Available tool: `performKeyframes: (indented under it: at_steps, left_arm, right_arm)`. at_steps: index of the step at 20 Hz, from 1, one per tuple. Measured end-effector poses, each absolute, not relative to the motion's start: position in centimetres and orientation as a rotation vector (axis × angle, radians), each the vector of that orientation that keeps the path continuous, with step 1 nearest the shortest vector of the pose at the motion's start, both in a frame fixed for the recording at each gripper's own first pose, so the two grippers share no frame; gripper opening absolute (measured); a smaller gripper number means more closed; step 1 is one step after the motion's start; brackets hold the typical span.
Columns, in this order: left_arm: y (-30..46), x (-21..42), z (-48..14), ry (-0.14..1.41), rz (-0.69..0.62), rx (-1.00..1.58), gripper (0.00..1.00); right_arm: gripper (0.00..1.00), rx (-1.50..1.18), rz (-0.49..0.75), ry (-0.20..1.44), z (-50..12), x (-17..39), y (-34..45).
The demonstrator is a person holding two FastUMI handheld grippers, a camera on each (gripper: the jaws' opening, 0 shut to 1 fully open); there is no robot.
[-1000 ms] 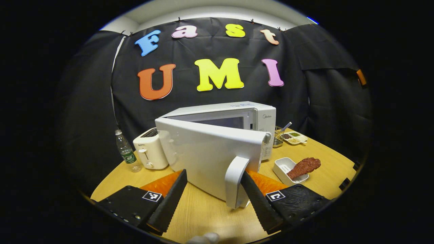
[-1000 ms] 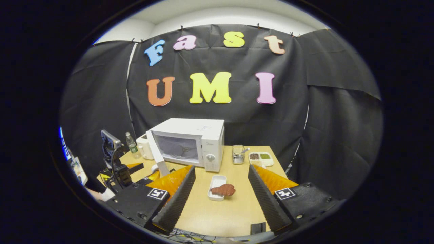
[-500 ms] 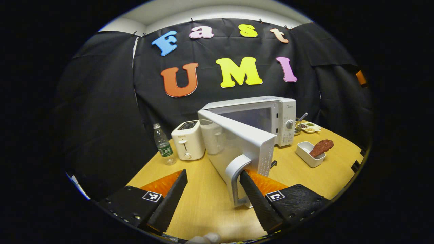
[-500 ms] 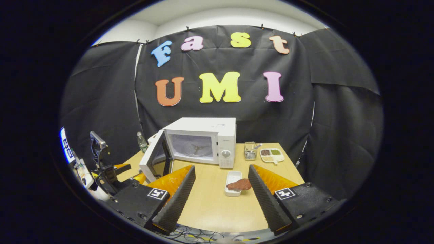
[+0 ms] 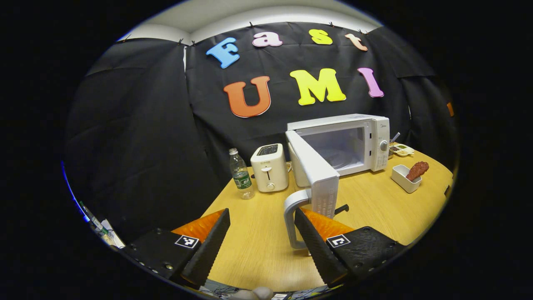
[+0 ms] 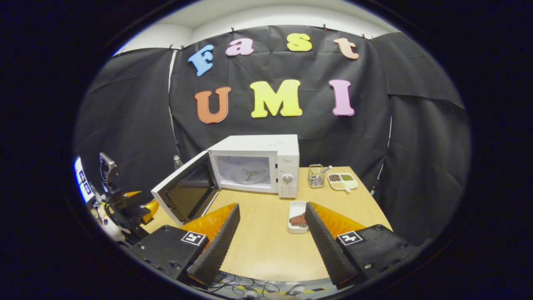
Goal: Open the microwave oven with the left hand, put the food in, and close the microwave oven.
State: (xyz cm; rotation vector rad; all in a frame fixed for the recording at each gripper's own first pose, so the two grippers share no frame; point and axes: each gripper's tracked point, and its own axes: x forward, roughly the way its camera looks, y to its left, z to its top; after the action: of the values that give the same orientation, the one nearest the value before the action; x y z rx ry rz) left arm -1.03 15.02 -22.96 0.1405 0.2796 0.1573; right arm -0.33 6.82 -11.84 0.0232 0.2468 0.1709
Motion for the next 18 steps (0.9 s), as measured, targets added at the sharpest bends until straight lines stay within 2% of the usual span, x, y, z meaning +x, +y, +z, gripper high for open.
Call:
performKeyframes:
  at_steps: [7, 11, 18]
  left_arm:
    - [13.9, -3.8, -21.6, 0.278, 0.179, 0.106, 0.95]
    - [9.7, -4.1, -18.3, 0.239, 0.137, 0.063, 0.95]
    - [3.2, -1.7, -13.6, 0.181, 0.098, 0.058, 0.95]
  right_arm:
    - [1.0, 0.027, 0.149, 0.316, -16.2, 4.5, 3.1]
    - [1.0, 0.033, 0.119, 0.389, -20.8, 8.8, -0.5]
    - [0.99, 0.106, 0.17, 0.574, -29.0, 16.9, -3.6]
